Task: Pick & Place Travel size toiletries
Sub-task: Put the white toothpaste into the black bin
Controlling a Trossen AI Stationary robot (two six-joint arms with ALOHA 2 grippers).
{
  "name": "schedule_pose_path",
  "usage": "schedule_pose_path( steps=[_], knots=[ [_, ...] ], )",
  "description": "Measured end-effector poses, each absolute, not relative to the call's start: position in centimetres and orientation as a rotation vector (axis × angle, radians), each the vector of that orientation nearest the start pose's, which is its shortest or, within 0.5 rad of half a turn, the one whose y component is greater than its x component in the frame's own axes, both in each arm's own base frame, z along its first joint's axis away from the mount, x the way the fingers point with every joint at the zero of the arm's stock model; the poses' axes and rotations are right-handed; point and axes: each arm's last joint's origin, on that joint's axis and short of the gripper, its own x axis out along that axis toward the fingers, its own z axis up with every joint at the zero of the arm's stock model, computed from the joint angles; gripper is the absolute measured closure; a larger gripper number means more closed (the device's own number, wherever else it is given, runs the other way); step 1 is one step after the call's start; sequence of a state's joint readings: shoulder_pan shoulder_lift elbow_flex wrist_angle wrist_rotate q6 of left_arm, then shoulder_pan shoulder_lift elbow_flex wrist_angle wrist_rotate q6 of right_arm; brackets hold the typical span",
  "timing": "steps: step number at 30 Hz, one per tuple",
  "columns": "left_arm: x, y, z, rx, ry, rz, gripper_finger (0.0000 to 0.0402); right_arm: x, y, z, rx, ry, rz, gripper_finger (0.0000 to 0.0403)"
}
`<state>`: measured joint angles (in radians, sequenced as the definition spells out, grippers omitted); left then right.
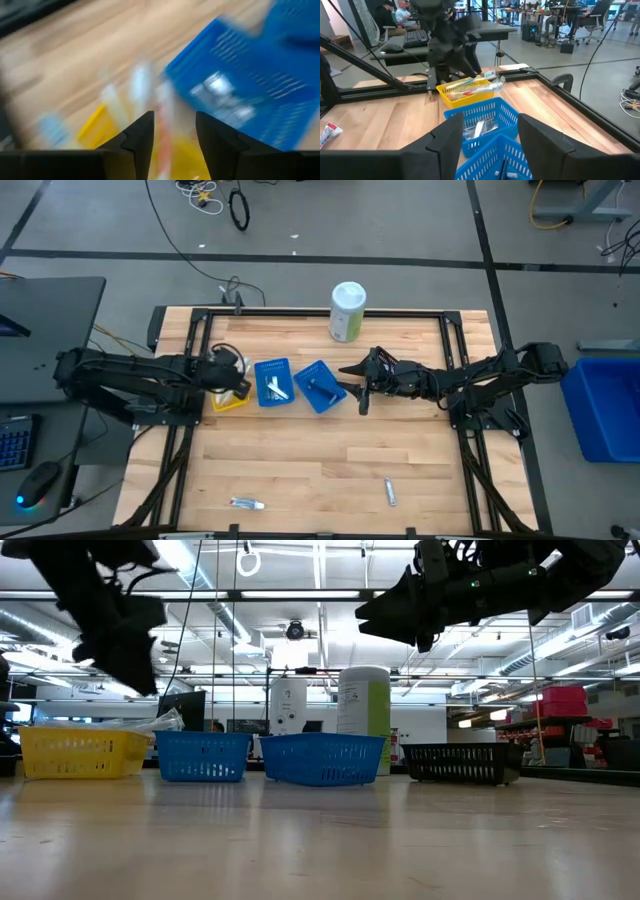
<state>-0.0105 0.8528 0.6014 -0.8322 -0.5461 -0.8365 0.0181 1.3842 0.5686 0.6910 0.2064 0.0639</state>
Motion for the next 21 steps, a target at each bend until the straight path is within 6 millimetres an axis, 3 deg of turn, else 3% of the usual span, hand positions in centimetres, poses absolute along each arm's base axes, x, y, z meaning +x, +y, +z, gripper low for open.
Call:
schedule_pose_path(
  steps=[7,11,15,21],
  knots=[
    [17.5,1.0,24.4,-0.396,0.479,0.574,0.0257,27.8,0.0,21.3,0.05,0.124,-0.173,0.0199],
    [18.8,0.4,25.8,-0.373,0.347,0.423,0.0262,27.8,0.3,21.1,0.058,0.148,-0.05,0.0201],
    [20.2,-0.7,25.9,-0.351,0.299,0.331,0.0267,27.8,0.7,20.9,0.067,0.176,0.065,0.0208],
    [22.5,-3.4,24.4,-0.307,0.351,0.126,0.0269,27.7,0.8,20.6,0.071,0.21,0.099,0.0219]
  ],
)
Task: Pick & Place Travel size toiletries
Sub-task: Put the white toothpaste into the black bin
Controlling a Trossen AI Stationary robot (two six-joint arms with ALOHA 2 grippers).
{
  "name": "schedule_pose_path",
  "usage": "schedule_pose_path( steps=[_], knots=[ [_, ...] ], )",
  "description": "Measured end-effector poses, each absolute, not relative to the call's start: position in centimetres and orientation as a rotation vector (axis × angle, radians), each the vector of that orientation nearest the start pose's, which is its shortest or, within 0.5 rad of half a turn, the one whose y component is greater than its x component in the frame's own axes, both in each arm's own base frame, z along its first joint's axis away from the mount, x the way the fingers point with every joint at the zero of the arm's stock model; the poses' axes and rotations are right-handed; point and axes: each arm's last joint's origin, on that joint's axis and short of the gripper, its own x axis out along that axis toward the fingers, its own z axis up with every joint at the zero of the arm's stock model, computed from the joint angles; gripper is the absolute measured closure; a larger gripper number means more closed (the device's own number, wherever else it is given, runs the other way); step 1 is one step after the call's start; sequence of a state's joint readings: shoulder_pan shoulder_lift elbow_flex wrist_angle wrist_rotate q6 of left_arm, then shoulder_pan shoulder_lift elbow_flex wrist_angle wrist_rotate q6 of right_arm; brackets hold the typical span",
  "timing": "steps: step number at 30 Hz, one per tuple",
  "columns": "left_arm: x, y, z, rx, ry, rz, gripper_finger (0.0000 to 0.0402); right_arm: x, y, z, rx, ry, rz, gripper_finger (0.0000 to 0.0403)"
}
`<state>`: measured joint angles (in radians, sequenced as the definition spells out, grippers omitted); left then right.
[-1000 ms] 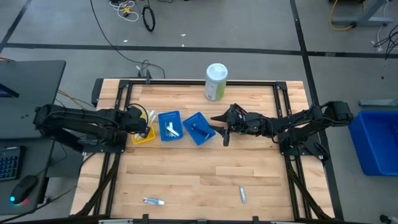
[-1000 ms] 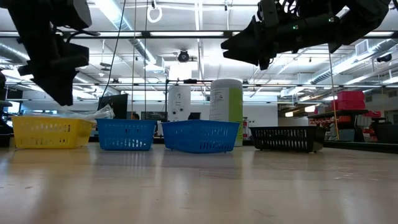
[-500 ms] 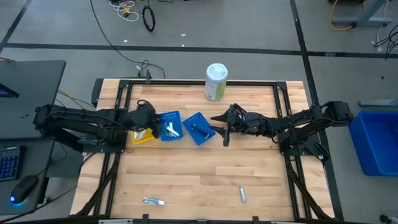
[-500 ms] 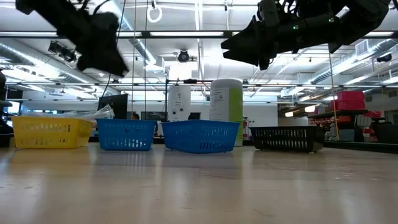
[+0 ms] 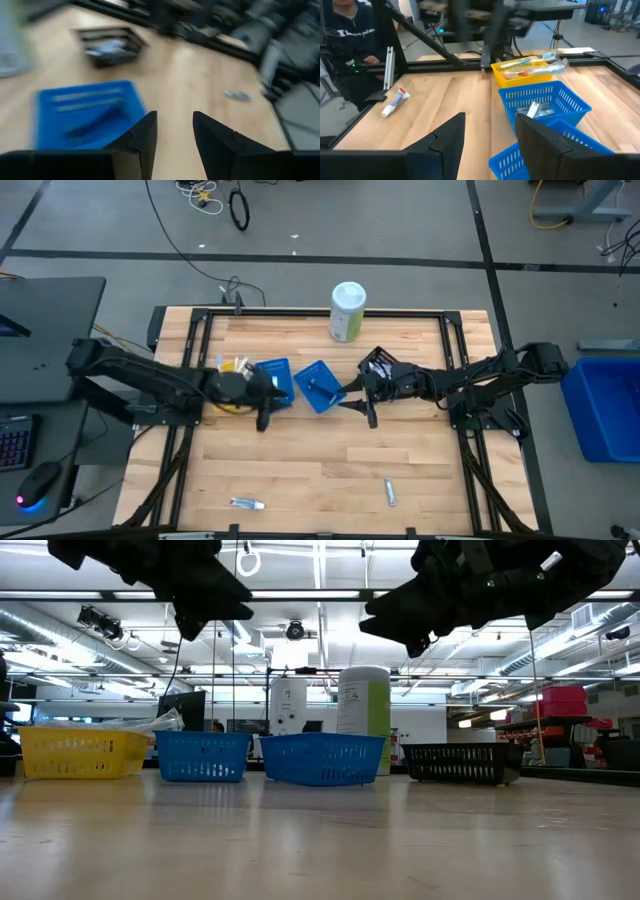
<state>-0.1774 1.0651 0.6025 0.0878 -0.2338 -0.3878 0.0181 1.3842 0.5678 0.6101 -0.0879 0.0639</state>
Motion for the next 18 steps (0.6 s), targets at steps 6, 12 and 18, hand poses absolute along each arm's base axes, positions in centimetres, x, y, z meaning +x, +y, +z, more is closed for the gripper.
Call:
schedule_pose_path(
  steps=[6,12,18],
  knots=[
    [24.0,-7.0,22.7,-0.166,0.377,-0.11,0.0263,27.6,0.8,20.3,0.072,0.241,0.098,0.0225],
    [24.6,-9.4,21.2,-0.131,0.425,-0.17,0.0255,27.6,0.8,20.1,0.072,0.255,0.098,0.0224],
    [24.8,-11.1,20.4,-0.16,0.466,-0.184,0.0254,27.6,0.8,20.1,0.073,0.259,0.098,0.0215]
  ],
)
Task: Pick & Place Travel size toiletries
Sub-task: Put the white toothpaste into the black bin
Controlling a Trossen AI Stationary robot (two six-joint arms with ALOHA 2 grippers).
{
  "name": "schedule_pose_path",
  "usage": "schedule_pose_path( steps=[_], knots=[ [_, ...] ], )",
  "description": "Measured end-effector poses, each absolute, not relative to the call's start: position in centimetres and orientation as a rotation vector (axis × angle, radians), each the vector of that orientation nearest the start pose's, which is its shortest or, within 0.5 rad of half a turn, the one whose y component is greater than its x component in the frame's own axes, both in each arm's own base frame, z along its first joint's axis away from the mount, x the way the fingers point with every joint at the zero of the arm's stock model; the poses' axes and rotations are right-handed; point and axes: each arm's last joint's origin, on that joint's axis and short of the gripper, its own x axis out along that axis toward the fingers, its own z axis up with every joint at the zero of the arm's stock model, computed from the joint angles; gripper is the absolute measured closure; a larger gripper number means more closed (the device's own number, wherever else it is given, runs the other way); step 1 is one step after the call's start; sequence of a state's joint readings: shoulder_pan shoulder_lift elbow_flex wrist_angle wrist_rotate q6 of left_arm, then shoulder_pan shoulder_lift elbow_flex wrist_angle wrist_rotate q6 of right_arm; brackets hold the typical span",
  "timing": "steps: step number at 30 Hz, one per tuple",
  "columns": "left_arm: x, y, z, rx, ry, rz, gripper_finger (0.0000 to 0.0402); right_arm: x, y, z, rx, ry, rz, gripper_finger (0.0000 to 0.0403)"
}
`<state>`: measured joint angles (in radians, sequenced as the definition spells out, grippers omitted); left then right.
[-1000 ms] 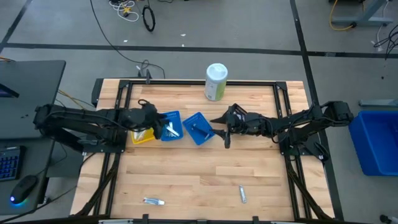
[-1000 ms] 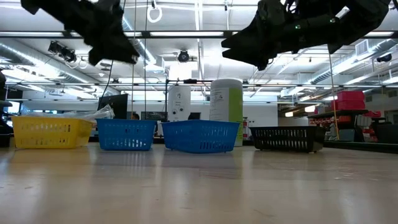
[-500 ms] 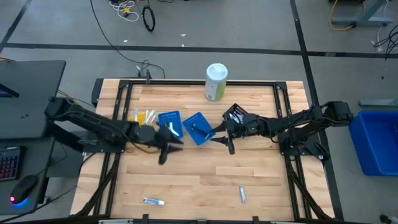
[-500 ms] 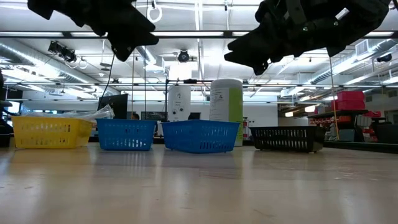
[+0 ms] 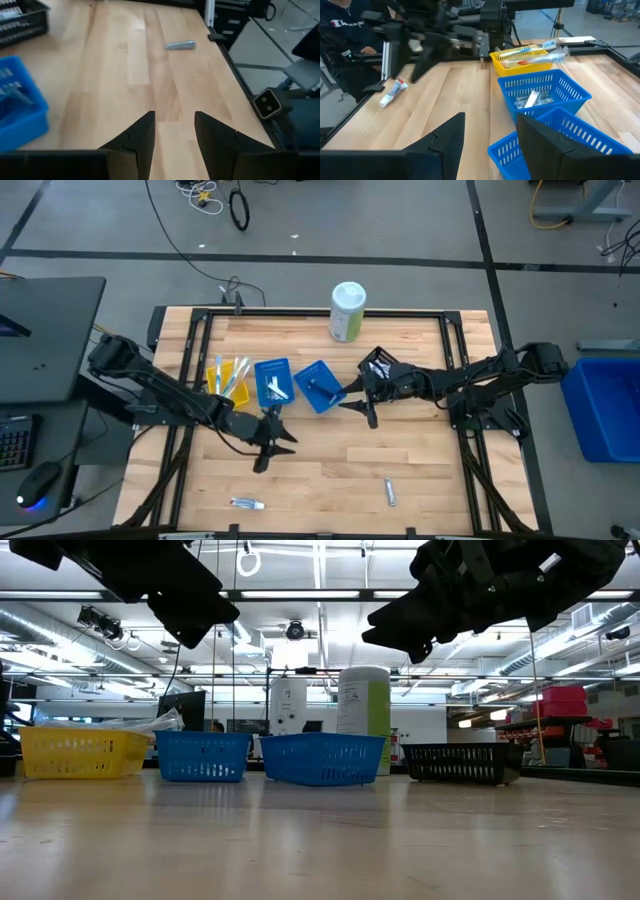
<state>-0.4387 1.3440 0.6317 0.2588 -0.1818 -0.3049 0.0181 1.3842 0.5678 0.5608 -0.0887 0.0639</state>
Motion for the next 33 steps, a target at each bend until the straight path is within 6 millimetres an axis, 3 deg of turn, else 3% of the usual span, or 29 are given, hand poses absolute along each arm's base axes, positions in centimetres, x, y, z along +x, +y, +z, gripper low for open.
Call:
schedule_pose_path(
  steps=[9,15,20,28,33],
  knots=[
    [25.3,-16.3,20.7,-0.212,0.605,-0.28,0.0254,27.5,0.7,19.9,0.073,0.281,0.092,0.0214],
    [24.7,-20.1,20.9,-0.233,0.785,-0.248,0.0255,27.5,0.7,19.9,0.077,0.281,0.091,0.0225],
    [23.7,-23.4,19.7,-0.275,0.928,-0.222,0.0241,27.5,0.7,19.8,0.093,0.297,0.088,0.0232],
    [21.5,-25.1,16.3,-0.266,1.148,-0.167,0.0216,27.4,0.8,19.4,0.24,0.343,0.063,0.0246],
    [20.4,-25.8,15.4,-0.234,1.203,-0.165,0.0215,27.3,0.8,19.3,0.265,0.361,0.057,0.0255]
  ],
)
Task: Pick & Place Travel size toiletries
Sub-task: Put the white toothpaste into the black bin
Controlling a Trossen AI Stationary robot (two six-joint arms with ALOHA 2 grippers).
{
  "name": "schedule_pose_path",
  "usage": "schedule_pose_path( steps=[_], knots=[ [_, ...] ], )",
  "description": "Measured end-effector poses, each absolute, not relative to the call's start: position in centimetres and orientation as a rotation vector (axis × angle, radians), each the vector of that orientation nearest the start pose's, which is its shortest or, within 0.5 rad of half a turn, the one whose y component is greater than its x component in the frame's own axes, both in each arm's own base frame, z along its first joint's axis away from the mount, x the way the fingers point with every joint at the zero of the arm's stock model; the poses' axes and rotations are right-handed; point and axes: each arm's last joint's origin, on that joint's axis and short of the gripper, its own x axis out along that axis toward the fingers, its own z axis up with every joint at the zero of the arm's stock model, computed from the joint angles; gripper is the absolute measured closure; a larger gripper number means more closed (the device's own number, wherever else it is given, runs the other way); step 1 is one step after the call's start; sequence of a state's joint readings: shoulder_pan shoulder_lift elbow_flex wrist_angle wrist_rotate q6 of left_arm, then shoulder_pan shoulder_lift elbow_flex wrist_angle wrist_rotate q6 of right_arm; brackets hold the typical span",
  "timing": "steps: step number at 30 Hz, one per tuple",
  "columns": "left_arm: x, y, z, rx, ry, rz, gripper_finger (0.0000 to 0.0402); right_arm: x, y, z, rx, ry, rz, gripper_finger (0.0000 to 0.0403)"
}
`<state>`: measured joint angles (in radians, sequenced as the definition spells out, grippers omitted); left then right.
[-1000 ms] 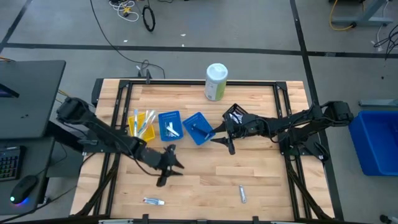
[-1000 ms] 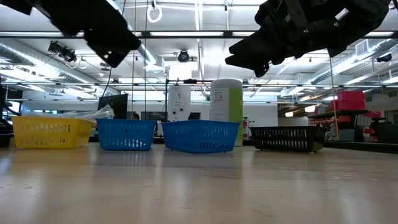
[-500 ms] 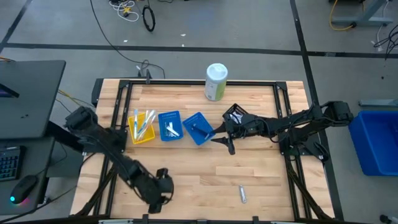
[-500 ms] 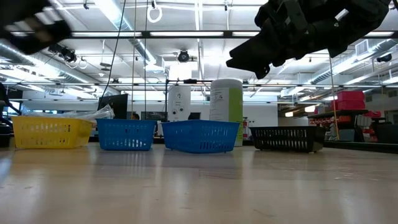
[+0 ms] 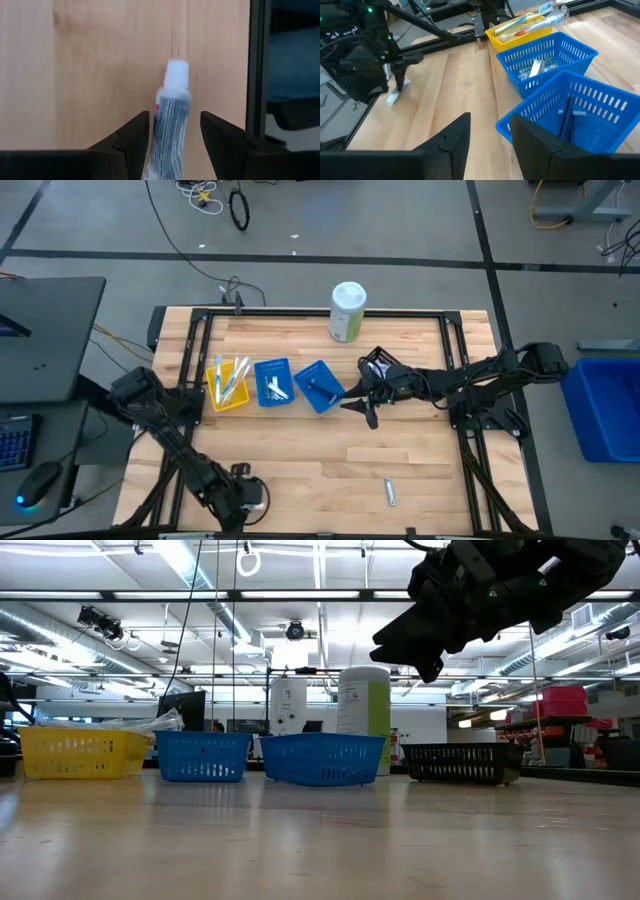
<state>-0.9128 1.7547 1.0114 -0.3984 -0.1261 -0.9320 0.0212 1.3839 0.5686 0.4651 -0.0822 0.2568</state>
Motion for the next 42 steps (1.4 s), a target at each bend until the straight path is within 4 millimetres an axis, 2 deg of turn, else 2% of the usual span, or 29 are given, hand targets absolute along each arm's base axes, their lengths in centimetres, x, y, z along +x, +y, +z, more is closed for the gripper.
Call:
schedule_pose_path(
  steps=[3,10,14,19,22,25,29,32,35,42],
  knots=[
    [20.0,-26.2,15.3,-0.221,1.217,-0.185,0.0215,27.3,0.8,19.3,0.263,0.36,0.057,0.0259],
    [19.0,-25.2,14.5,-0.103,1.292,-0.152,0.0234,27.3,0.8,19.3,0.262,0.359,0.057,0.0254],
    [18.8,-24.8,14.0,-0.095,1.299,-0.145,0.0269,27.4,0.8,19.4,0.229,0.342,0.063,0.0248],
    [19.4,-24.3,14.1,-0.038,1.285,-0.163,0.0338,27.8,1.2,19.9,0.176,0.261,0.064,0.0234],
    [20.7,-23.8,14.3,-0.05,1.224,-0.107,0.0375,28.3,2.0,19.9,0.132,0.202,0.096,0.0224],
    [22.2,-22.6,14.8,-0.028,1.146,-0.003,0.0389,28.7,2.9,19.5,0.063,0.16,0.144,0.021],
    [24.8,-20.6,15.8,0.054,0.988,0.164,0.0377,29.5,4.0,18.6,-0.006,0.187,0.184,0.0195],
    [27.1,-18.7,17.0,0.139,0.839,0.327,0.0363,30.4,4.5,18.4,-0.027,0.191,0.197,0.019],
    [29.1,-16.4,18.1,0.181,0.766,0.462,0.0361,31.0,4.7,18.6,-0.051,0.196,0.202,0.0193],
    [33.1,-11.8,20.1,0.158,0.694,0.565,0.0372,31.1,4.5,18.6,-0.057,0.211,0.196,0.0207]
  ],
)
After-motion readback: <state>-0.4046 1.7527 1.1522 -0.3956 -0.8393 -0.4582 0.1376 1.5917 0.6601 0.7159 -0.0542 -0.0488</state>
